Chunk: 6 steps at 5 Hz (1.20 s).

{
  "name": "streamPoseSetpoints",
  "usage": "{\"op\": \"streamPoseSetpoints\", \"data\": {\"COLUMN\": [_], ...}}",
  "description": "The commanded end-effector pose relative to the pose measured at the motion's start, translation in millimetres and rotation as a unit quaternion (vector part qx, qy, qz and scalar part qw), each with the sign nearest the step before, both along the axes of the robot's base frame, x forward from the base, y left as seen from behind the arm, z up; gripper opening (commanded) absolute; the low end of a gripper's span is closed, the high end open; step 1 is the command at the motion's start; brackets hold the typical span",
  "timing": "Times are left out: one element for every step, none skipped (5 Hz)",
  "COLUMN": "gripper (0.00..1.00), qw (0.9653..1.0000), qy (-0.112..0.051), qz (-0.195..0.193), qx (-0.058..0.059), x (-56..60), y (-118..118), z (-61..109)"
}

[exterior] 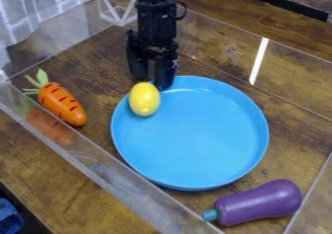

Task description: Remove the lemon from the blue tray and put it on the table

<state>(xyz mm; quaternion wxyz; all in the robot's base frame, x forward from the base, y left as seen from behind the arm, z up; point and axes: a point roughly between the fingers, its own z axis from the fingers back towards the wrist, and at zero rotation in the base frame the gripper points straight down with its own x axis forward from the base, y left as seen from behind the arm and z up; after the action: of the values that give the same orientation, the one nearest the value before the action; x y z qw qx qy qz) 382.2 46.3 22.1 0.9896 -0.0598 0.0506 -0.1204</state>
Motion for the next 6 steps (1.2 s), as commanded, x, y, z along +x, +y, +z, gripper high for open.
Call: {"op": "streamPoseSetpoints", "data": {"gripper": [1.0,1.0,1.0,1.0,1.0,1.0], "qw": [0.9998,0.9996,0.9995,0.9993,0.999,0.9987], "qy": [0.01,0.02,0.028,0.032,0.038,0.041], "qz": [0.012,0.015,0.013,0.018,0.022,0.031], "qx": [0.009,0.011,0.009,0.004,-0.001,-0.007], "x": [-2.7,-10.8,-19.0,-22.8,-26.1,-31.0], "y": [1.6,3.5,3.8,-3.2,-11.0,-15.8], "z": [-1.6,2.6,7.9,10.8,13.0,13.2]}}
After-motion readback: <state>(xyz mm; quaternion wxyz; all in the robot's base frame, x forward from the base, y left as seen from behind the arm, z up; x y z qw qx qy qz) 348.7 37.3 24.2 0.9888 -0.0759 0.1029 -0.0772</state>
